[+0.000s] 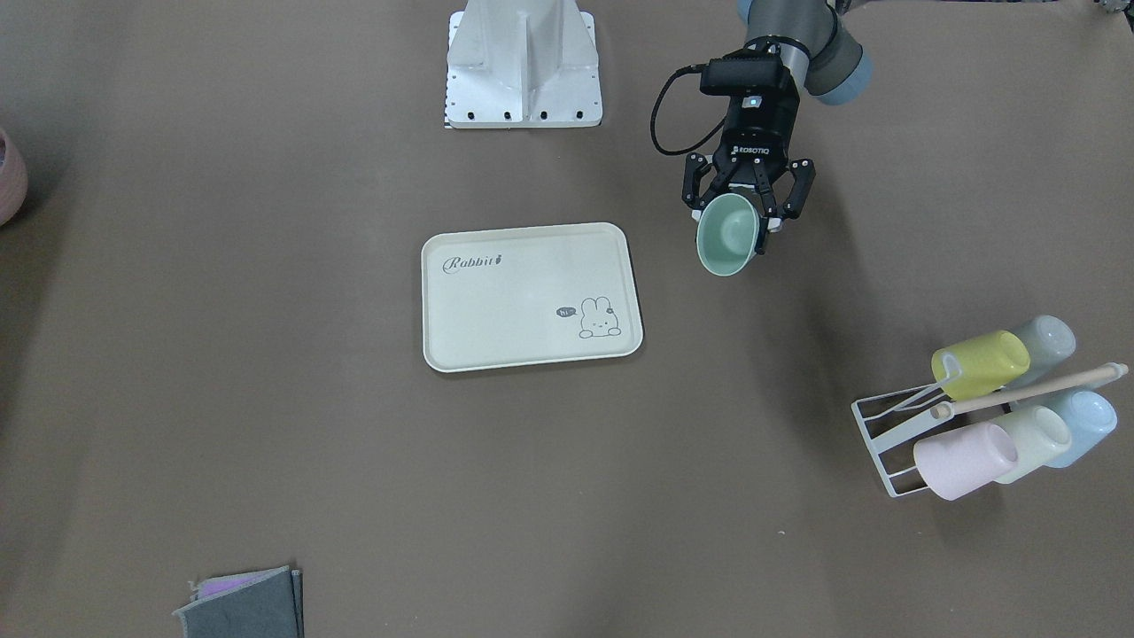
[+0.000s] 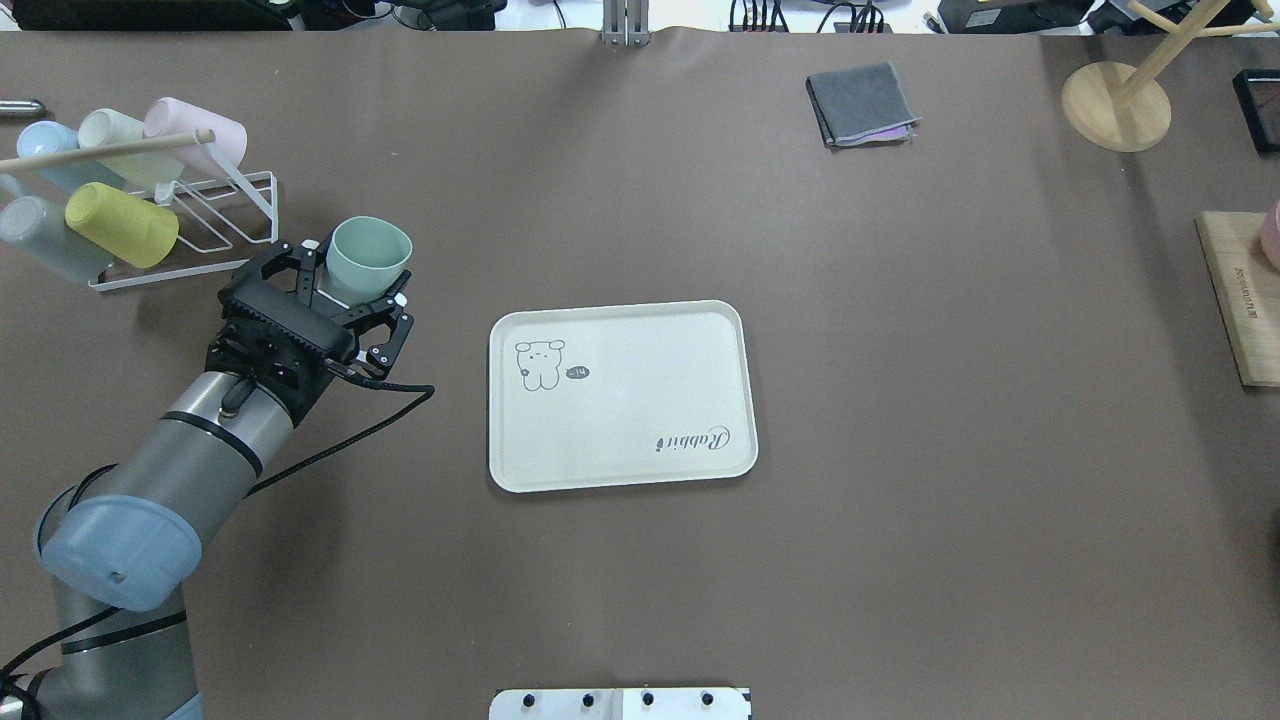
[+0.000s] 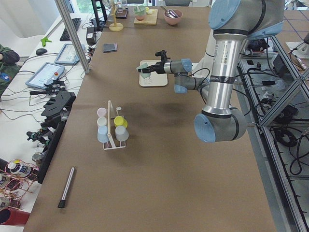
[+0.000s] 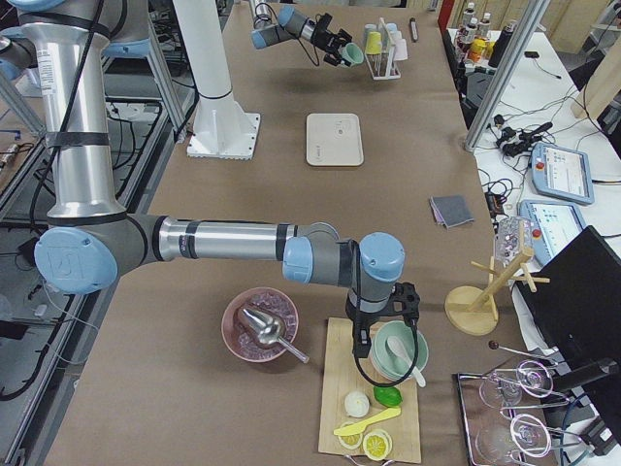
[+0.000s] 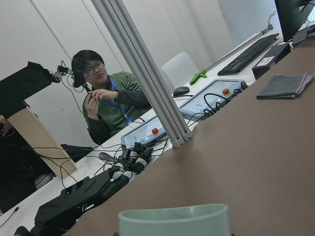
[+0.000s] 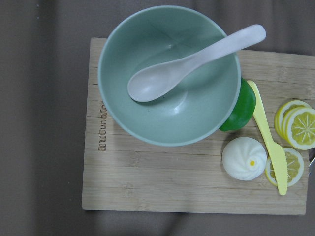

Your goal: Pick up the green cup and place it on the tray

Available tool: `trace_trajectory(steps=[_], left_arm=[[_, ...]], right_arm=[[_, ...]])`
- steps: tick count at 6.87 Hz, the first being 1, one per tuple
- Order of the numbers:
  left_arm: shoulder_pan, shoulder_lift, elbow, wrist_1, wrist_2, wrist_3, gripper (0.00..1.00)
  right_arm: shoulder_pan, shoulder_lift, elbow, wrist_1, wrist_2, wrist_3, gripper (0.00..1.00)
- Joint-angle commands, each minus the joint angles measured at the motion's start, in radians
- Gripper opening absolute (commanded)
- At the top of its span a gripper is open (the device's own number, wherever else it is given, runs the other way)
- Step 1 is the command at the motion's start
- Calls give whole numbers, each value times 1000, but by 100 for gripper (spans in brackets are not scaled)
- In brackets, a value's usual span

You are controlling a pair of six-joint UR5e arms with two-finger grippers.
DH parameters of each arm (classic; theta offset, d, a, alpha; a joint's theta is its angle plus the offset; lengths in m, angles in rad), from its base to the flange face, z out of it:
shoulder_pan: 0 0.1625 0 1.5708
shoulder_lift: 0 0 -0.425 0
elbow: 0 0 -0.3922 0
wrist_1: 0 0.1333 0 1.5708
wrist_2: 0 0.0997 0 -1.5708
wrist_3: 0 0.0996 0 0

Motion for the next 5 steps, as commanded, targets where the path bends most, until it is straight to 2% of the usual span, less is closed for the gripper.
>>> trace_trajectory(steps=[1,4,5], left_arm=[[33,-5,0,27,50,-99,0],[145,-18,43,62,240,-257,0],[158,-45,84,62,272,-342,0]], right_arm=[[-1,-5,-3,1,2,-4,100],[-1,-15,-5,1,-4,-5,100],[-1,-17,-5,1,-6,-5,100]])
